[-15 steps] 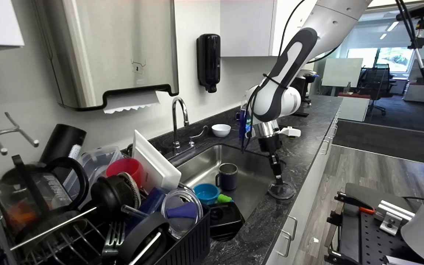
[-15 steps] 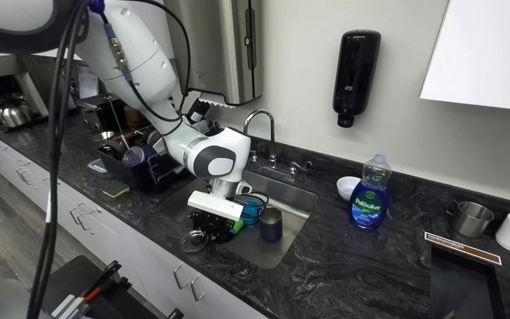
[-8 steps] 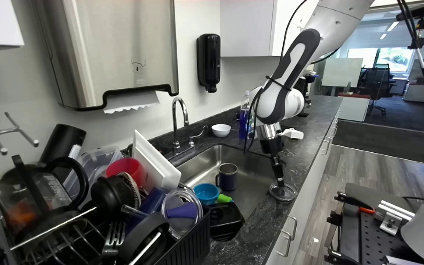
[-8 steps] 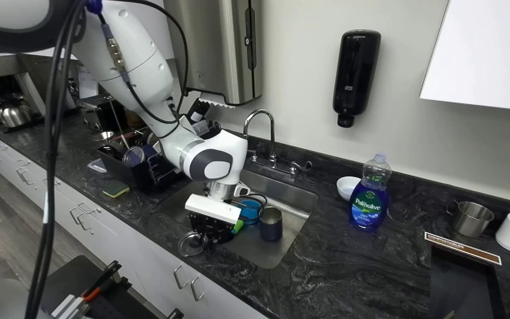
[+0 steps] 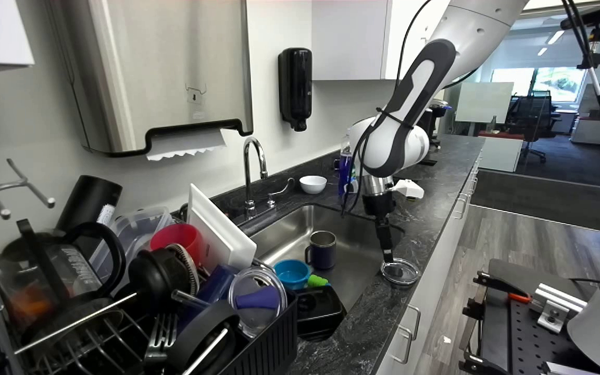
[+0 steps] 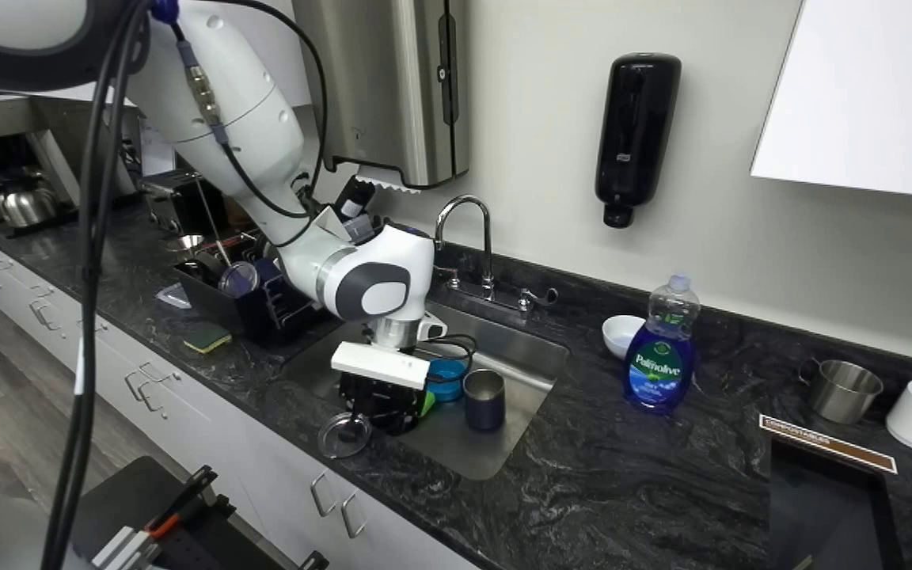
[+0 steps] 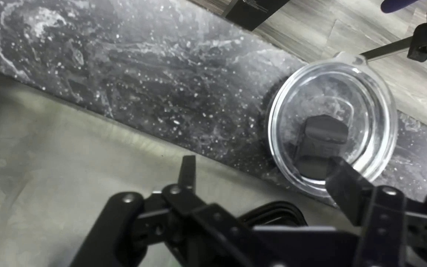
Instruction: Take the top off the cup in the sink and put it on the counter
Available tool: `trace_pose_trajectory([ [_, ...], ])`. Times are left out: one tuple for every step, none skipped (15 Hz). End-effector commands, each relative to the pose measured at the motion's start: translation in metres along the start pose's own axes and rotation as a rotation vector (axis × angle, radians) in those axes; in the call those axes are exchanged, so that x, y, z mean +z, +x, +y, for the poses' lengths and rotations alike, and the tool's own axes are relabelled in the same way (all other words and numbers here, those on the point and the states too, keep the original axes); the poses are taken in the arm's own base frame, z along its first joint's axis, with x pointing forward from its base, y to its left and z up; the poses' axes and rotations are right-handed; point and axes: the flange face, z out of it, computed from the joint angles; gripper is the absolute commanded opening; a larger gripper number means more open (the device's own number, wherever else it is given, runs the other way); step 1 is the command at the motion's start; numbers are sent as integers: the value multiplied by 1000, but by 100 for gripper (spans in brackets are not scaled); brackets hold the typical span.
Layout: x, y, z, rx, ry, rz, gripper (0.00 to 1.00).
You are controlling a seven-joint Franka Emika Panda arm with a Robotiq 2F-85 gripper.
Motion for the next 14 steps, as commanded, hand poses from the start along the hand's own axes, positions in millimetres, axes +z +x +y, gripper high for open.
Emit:
trace_pose_trajectory([
  [-15,3,-4,31,-41,28,100],
  [-21,6,-3,44,-45,30,100],
  [-29,11,-2,65,-46,39,100],
  [-37,16,-1,83,-51,49,100],
  [-45,22,1,102,-55,57,100],
  [-51,27,3,117,-61,68,100],
  [-56,32,6,125,-73,79,100],
  [-61,38,9,130,-88,100,100],
  [-64,43,12,137,-99,110,100],
  [-68,49,16,143,-108,117,100],
  [-68,56,22,148,-116,119,100],
  [-69,61,26,147,-118,126,100],
  [-70,68,31,146,-114,135,100],
  [-69,75,36,144,-104,151,100],
])
